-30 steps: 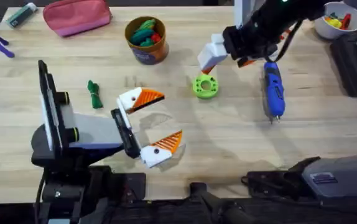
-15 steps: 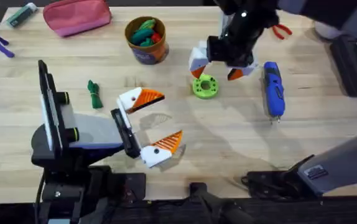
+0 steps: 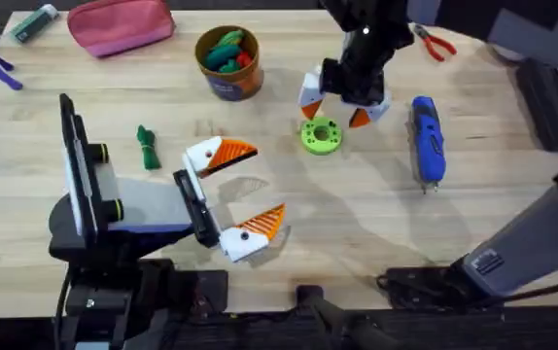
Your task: Pick up the gripper from the table and insert it into the empty holder that is missing its gripper. Then pick up a screw, insert it into the mounting hole, and use the screwdriver to tighten it. Finally, clean up the table by picking up the vegetable and placing it into the bucket.
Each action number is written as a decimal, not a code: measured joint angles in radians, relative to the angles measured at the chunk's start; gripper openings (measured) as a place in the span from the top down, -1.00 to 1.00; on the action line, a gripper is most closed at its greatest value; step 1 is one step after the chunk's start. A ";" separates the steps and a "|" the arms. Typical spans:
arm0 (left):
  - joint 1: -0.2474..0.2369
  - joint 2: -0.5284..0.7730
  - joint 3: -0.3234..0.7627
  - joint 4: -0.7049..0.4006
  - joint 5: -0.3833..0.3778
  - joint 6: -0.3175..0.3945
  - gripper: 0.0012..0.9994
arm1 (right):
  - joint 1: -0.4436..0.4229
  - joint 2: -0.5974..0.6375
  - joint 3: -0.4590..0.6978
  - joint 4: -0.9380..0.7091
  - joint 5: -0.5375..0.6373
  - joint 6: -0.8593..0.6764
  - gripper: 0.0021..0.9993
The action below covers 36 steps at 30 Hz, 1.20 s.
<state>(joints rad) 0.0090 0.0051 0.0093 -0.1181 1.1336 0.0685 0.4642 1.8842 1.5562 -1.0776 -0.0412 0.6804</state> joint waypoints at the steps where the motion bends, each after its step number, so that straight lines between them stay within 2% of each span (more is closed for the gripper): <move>1: 0.000 0.000 0.000 0.000 0.000 0.000 -0.97 | -0.005 0.004 0.000 0.001 0.000 0.002 -0.46; 11: 0.000 0.000 0.000 0.000 0.000 0.000 -0.97 | -0.010 0.066 0.000 0.018 0.004 0.021 -0.30; 36: 0.000 0.000 0.000 0.000 0.000 0.000 -0.97 | 0.022 0.118 0.003 0.047 0.096 0.102 -0.24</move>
<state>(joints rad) 0.0090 0.0051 0.0093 -0.1181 1.1336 0.0685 0.4862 2.0018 1.5597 -1.0306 0.0549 0.7826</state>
